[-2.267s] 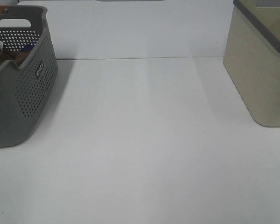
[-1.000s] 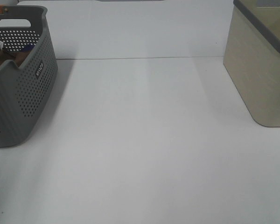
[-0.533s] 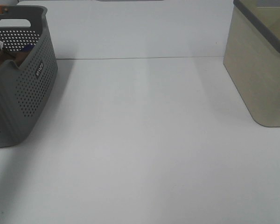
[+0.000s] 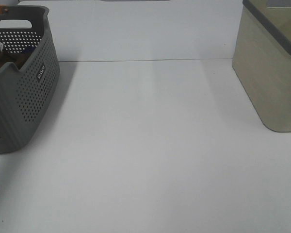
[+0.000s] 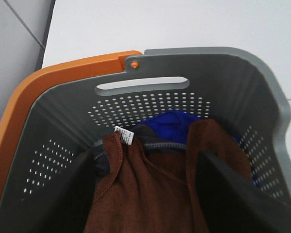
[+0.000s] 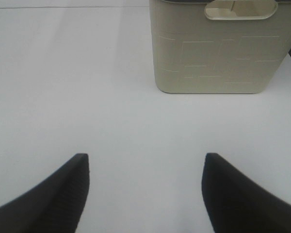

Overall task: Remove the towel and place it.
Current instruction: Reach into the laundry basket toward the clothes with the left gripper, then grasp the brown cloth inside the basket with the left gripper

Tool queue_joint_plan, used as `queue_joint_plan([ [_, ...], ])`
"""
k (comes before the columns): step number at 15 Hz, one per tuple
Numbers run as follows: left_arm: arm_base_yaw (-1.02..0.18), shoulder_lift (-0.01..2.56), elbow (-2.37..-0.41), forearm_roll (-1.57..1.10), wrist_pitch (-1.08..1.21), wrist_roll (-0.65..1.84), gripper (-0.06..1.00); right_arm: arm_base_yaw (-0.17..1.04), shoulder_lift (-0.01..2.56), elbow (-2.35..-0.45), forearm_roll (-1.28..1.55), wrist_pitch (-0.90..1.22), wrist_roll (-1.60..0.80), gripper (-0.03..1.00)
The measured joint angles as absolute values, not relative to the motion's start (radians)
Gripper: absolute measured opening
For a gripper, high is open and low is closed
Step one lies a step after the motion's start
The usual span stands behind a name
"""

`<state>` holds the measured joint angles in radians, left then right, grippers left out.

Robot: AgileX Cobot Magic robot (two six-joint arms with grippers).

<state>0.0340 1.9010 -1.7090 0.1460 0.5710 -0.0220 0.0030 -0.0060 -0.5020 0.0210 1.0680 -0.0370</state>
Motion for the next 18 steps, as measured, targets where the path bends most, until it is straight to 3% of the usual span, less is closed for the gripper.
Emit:
queue_joint_plan([
  [10, 0.056, 2.384, -2.230, 0.196, 0.816, -0.056, 0.51, 0.003, -0.006, -0.502, 0.021, 1.068, -0.037, 0.64],
  [18, 0.067, 2.523, -2.351, 0.253, 0.816, -0.056, 0.51, 0.003, -0.006, -0.502, 0.021, 1.068, -0.037, 0.64],
])
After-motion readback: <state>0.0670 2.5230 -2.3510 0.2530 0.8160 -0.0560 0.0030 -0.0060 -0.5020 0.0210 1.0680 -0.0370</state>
